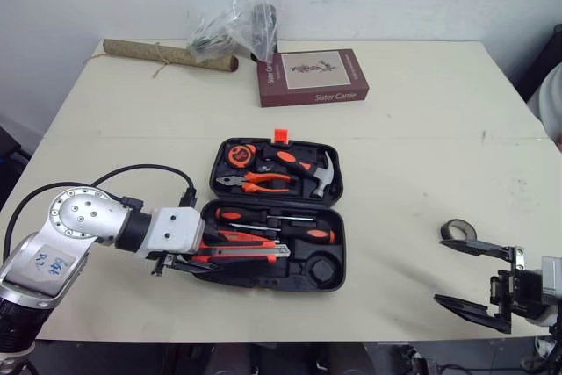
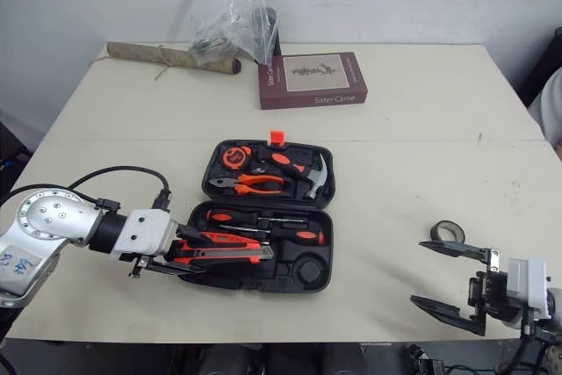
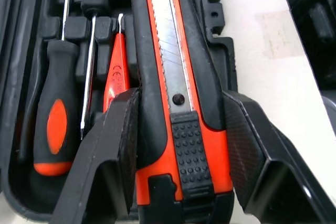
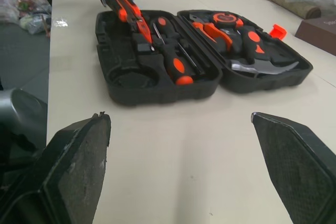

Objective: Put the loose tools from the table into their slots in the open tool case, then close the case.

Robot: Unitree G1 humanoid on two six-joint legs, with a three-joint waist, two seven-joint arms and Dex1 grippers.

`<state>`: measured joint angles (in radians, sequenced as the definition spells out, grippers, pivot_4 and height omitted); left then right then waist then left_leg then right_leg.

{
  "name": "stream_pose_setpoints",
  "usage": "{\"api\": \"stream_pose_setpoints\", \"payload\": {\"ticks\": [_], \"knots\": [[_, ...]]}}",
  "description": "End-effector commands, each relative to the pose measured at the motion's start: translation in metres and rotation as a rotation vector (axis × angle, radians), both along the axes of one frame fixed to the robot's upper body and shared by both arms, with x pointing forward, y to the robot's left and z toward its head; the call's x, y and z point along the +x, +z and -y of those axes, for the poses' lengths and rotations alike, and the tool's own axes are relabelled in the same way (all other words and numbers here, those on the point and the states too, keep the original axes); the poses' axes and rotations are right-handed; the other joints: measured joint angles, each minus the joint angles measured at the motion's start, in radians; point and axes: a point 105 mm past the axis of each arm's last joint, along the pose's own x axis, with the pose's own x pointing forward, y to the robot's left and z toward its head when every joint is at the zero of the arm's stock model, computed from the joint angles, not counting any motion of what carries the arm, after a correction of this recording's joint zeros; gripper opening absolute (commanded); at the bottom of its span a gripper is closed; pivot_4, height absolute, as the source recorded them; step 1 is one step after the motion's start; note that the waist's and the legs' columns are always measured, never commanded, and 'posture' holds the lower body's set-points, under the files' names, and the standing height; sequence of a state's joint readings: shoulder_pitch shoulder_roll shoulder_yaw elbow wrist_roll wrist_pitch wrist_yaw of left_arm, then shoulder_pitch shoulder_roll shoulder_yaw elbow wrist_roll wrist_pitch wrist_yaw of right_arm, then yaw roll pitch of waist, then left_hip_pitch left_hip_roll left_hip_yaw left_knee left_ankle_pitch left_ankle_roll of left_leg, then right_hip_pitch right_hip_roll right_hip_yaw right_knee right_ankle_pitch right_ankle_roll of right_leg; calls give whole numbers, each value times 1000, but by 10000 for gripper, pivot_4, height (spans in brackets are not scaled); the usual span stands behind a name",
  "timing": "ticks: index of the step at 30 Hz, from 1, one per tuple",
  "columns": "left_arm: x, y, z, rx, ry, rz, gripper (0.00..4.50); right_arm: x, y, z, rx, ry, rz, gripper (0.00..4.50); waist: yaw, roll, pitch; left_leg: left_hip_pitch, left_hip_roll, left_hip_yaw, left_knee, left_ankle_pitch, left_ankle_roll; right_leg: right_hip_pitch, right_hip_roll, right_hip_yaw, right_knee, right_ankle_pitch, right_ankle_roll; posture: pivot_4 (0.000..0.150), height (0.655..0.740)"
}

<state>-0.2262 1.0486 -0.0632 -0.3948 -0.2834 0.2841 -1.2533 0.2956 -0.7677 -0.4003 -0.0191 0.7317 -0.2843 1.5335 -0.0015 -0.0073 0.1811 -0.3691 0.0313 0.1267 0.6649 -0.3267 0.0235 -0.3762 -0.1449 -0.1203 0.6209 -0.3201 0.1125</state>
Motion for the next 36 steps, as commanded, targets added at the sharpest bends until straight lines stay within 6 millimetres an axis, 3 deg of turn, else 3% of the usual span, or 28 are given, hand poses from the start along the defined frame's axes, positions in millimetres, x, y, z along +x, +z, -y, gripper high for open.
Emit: {"api": "stream_pose_setpoints", "payload": {"ticks": [1,8,27,29,33,36], "knots": [[0,-8,2,76,-3,7,16081,-2,4,-8,3,12,24,45000,1,0,0,0,0,0,0,0,0,0,0,0,0,0,0,1500,7400],[-1,-17,18,61,-52,-8,16081,1,2,-22,15,1,32,45000,3,0,0,-1,0,-1,1,0,0,0,0,2,0,0,0,1500,7400],[9,-36,30,109,-107,18,16081,4,4,-32,27,-1,29,45000,10,0,0,0,-1,-1,2,1,1,1,-1,2,1,0,0,1500,7400],[12,-36,29,107,-82,23,26731,5,4,-34,27,-1,29,45000,12,0,0,0,-1,-1,2,1,1,1,-1,2,1,0,0,1500,7400],[14,-21,34,44,-137,48,42958,6,3,-35,26,-2,30,45000,10,0,0,0,0,-1,2,1,1,0,0,2,1,0,0,1500,7400],[16,4,34,-54,-183,48,44660,10,0,-33,20,8,31,45000,3,0,0,0,0,-1,2,1,1,0,1,0,1,0,0,1500,7400]]}}
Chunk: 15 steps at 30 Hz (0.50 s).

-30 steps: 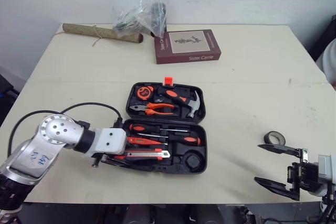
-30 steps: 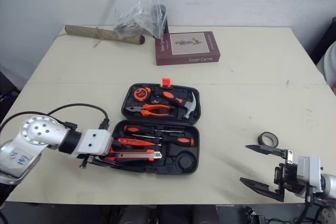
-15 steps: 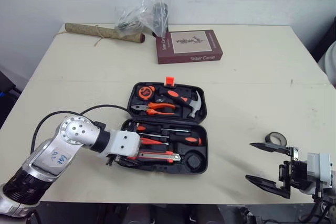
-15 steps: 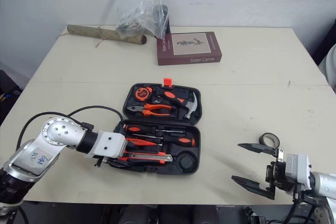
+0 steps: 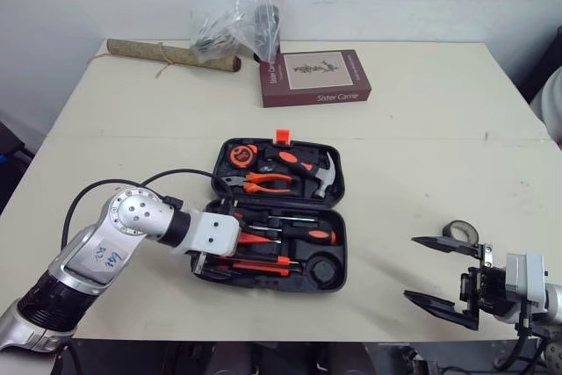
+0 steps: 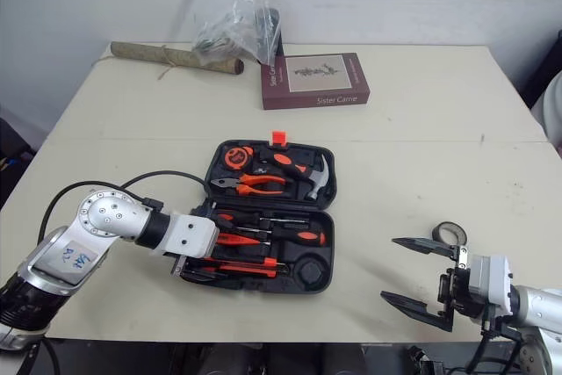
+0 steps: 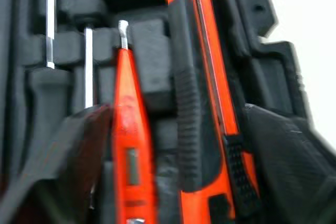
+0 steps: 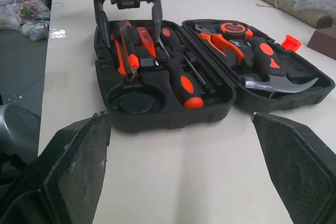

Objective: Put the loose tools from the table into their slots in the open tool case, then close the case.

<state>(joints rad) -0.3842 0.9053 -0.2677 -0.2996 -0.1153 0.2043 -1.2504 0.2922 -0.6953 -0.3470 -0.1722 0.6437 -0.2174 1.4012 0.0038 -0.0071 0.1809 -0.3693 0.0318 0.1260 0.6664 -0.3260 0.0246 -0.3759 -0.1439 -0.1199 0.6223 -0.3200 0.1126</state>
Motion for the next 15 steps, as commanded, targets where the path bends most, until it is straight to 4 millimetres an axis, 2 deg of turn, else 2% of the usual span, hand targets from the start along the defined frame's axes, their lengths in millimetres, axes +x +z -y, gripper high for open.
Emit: {"api": "stream_pose_setpoints", "payload": {"ticks": [1,4,8,9,11,15], "knots": [[0,34,-1,-120,-79,-12,44660,5,0,-1,2,20,20,45000,-2,-1,0,0,0,0,0,0,0,0,0,0,0,0,0,1500,7400],[3,56,-3,-217,-103,-12,44660,10,-2,1,0,23,20,45000,-3,-1,1,-1,0,0,3,0,0,0,0,-2,0,0,0,1500,7400],[1,71,4,-397,-103,-28,33815,13,-4,2,5,23,15,45000,-2,-1,1,-1,0,-1,2,0,0,0,-1,-4,3,0,0,1500,7400],[-1,69,5,-430,-96,-41,27263,13,-6,1,7,21,11,45000,-2,-1,1,-1,-1,-1,3,0,1,0,-1,-5,4,0,0,1500,7400],[-3,63,8,-471,-78,-59,17907,12,-9,1,11,16,4,45000,-2,-1,1,-1,-1,-1,3,0,1,1,-1,-6,4,0,0,1500,7400],[-12,28,10,-464,-52,-97,621,11,-14,0,18,1,-5,45000,-5,-1,1,-1,-1,-1,4,1,1,1,-1,-7,3,0,1,1500,7400]]}}
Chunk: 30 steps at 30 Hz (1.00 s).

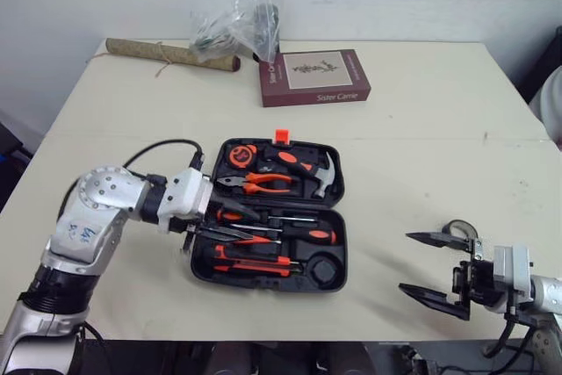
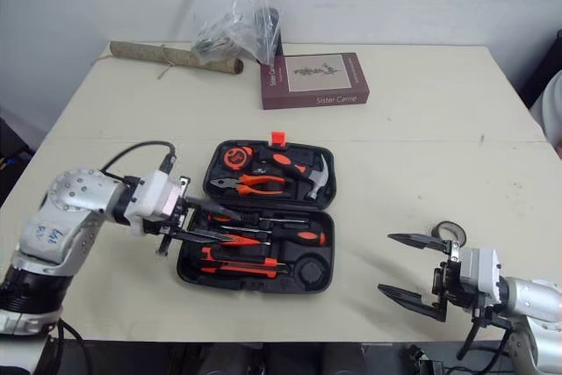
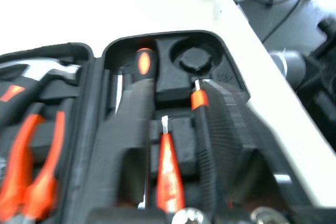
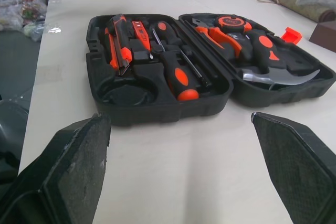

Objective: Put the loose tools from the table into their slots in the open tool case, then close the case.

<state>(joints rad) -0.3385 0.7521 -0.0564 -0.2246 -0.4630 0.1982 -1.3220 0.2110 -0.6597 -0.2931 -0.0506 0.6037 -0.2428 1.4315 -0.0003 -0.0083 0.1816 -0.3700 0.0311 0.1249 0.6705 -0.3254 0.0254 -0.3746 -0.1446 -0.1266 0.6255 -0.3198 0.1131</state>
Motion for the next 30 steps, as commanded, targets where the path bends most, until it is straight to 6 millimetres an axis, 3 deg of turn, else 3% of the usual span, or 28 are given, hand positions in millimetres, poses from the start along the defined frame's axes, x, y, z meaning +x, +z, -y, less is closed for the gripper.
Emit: {"api": "stream_pose_setpoints", "payload": {"ticks": [1,10,20,25,30], "knots": [[-5,-16,2,19,3,27,621,-2,2,0,-1,-5,25,45000,0,0,0,0,0,0,0,0,0,0,0,0,0,0,0,1500,7400],[-5,-48,-1,79,30,-22,621,-4,6,-5,15,6,29,45000,2,0,0,0,0,-1,-1,0,0,0,-1,0,-3,0,0,1500,7400],[3,-85,-5,214,92,-66,621,-5,24,-27,66,83,51,45000,6,3,-2,1,-1,-1,-1,0,0,1,-3,-1,-3,0,0,1500,7400],[-1,-114,-16,372,145,-150,621,-8,29,-35,75,121,51,45000,13,6,-7,2,-1,-1,-2,0,0,1,-2,-1,-3,0,0,1500,7400],[-6,-110,-8,307,141,-155,621,-4,26,-27,68,61,60,45000,18,13,-15,5,-1,-1,-2,0,1,4,-3,0,-4,0,0,1500,7400]]}}
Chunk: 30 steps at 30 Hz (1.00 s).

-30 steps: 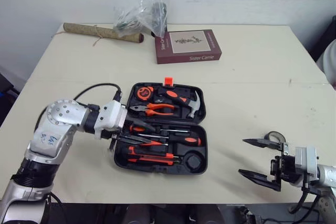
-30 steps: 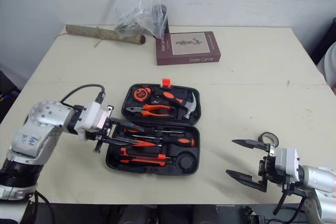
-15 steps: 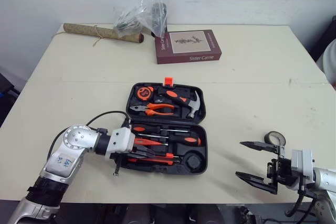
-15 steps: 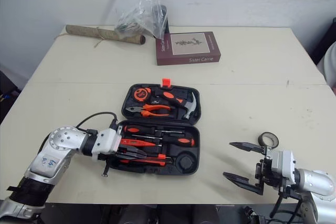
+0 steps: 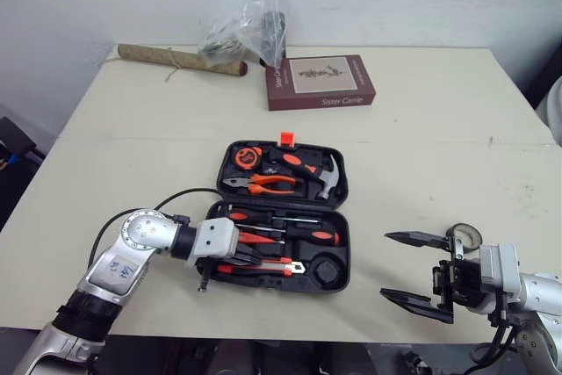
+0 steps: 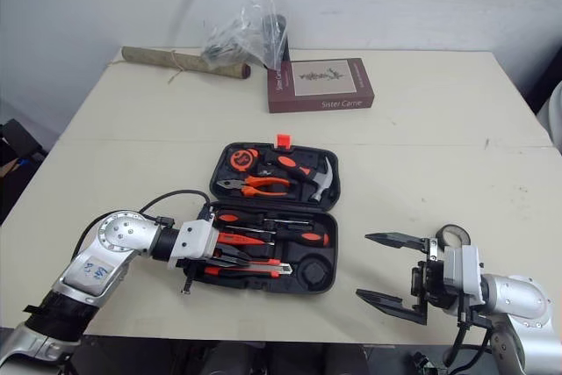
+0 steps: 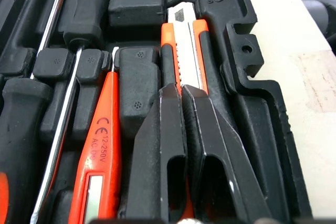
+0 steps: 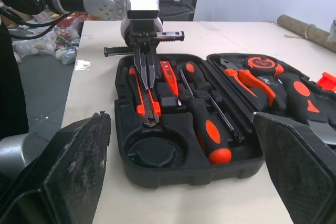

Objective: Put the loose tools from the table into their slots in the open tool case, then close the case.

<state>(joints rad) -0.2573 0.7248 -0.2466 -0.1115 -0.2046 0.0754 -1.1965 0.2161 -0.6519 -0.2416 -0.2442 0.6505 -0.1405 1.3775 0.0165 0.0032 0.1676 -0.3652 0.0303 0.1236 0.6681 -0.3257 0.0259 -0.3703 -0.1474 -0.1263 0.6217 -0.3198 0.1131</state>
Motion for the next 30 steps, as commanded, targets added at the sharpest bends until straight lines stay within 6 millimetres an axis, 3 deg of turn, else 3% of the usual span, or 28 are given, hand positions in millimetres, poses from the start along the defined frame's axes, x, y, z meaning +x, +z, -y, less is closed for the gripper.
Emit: {"api": "stream_pose_setpoints", "payload": {"ticks": [1,3,6,9,13,16,17,21,23,26,30], "knots": [[-8,-26,-9,48,38,-50,621,3,3,12,6,-73,35,45000,2,2,-2,0,0,0,0,0,0,0,0,1,0,0,0,1500,7400],[-5,-12,-7,-35,36,6,621,4,1,23,-1,-128,42,45000,4,2,-3,0,0,0,0,0,0,0,0,4,0,0,0,1500,7400],[14,31,-16,-254,150,235,621,5,-3,65,-15,-326,43,45000,7,0,-1,-2,0,0,0,0,0,-2,0,7,-1,0,0,1500,7400],[10,49,-42,-369,278,248,9001,-5,-9,106,-67,-487,37,45000,6,-6,3,-5,0,-1,0,0,0,-4,-1,6,0,0,0,1500,7400],[17,56,-144,-337,685,274,28834,-28,-14,179,-106,-820,52,45000,-5,-6,4,-4,1,0,-2,0,0,-4,-1,6,-2,0,0,1500,7400],[5,55,-207,-261,896,282,42640,-48,-17,212,-122,-986,47,45000,-20,-5,4,-3,1,0,-3,0,0,-4,-1,3,-1,0,-1,1500,7400],[-1,54,-230,-247,990,282,44446,-57,-19,226,-127,-1069,39,45000,-21,-5,4,-3,1,0,-4,-1,0,-5,-1,2,-2,0,-1,1500,7400],[-28,45,-280,-205,1198,278,44446,-81,-26,258,-124,-1274,-2,45000,-26,-5,5,-2,1,1,-4,-4,1,-5,-4,4,-2,0,-1,1500,7400],[-39,43,-288,-206,1239,283,44446,-87,-28,263,-130,-1310,-8,45000,-29,-5,5,-2,2,1,-4,-5,-1,-5,-5,8,-2,-1,-1,1500,7400],[-39,48,-276,-258,1201,300,44446,-80,-25,262,-129,-1293,9,45000,-33,-6,5,-2,3,1,-4,-7,-5,-5,-6,8,-3,-1,-1,1500,7400],[-25,53,-225,-356,1049,283,44446,-51,-15,261,-174,-1287,54,45000,-34,-5,5,-2,2,1,-4,-8,-5,-5,-8,9,-2,-1,-2,1500,7400]]}}
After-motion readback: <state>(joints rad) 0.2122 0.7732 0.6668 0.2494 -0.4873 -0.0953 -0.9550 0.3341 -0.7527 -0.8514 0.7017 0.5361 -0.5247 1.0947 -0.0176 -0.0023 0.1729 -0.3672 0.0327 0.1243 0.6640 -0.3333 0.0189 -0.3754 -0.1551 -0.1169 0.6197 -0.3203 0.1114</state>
